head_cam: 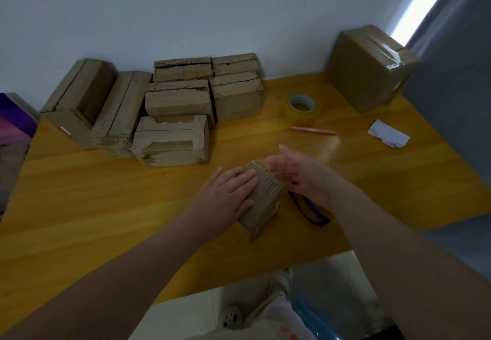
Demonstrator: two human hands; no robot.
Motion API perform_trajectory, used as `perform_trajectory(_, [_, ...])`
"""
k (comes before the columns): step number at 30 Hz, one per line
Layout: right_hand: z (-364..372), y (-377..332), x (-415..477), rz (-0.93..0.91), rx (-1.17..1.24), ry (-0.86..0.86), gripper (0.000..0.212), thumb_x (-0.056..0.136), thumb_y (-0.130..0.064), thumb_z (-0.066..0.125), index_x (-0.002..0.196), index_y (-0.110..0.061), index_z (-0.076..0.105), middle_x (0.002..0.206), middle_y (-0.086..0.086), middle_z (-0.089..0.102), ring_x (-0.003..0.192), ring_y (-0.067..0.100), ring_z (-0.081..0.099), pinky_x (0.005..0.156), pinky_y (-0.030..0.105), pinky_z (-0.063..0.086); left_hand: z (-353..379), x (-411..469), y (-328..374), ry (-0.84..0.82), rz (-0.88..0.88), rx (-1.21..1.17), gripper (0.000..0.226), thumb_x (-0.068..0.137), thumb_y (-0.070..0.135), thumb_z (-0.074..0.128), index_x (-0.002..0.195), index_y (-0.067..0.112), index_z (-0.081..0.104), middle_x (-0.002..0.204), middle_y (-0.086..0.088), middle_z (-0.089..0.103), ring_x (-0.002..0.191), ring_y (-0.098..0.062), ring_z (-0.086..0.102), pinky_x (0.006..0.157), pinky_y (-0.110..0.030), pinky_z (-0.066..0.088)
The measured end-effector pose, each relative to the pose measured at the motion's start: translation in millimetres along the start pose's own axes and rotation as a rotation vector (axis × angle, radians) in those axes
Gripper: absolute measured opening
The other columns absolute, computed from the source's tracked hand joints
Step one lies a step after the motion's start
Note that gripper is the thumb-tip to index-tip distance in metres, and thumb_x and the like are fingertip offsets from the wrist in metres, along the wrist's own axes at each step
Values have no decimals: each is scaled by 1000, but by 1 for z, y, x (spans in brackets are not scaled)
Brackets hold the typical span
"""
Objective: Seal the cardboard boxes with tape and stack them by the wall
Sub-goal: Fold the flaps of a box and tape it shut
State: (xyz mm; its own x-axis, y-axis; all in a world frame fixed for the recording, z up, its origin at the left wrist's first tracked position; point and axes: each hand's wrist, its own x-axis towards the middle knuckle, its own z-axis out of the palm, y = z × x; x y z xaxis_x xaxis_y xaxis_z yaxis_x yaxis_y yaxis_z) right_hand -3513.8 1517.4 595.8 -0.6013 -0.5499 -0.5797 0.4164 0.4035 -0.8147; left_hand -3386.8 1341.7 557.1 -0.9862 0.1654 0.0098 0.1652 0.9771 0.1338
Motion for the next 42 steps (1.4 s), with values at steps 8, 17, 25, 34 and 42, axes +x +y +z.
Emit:
perform_trajectory(8, [-6,33,2,-201,-649,-229,118,65,-49,82,153,-38,5,146,-11,33,133,11,36,105,25,39,7,-3,5,122,-22,-307,48,96,42,35,119,9,62,130,-8,58,129,-26,47,105,-37,35])
perform_trajectory(17, [-2,25,17,-454,-1445,-123,145,53,-78,72,149,-30,-26,158,-11,-25,150,20,-2,120,43,19,8,1,6,138,-16,-320,40,96,30,35,112,6,63,127,-11,60,129,-27,47,111,-43,19])
perform_trajectory(25, [5,23,5,-556,-1660,-23,136,66,-73,68,149,-22,-27,157,-5,-31,150,22,-6,119,41,20,13,1,6,155,0,-306,37,97,30,37,112,7,62,125,-12,60,128,-25,45,110,-44,20])
perform_trajectory(34, [6,32,-9,-524,-1659,-37,125,74,-66,66,150,-23,-23,158,-8,-26,150,20,-7,120,38,13,7,1,10,128,-24,-346,48,97,36,28,121,8,58,132,-13,55,135,-26,41,104,-28,31])
perform_trajectory(42, [-3,40,-38,-652,-1476,139,78,82,-44,71,146,-13,40,154,1,35,142,24,35,114,30,24,-10,0,23,43,-92,-231,65,91,61,43,137,16,43,148,-4,38,141,-18,28,105,-31,33])
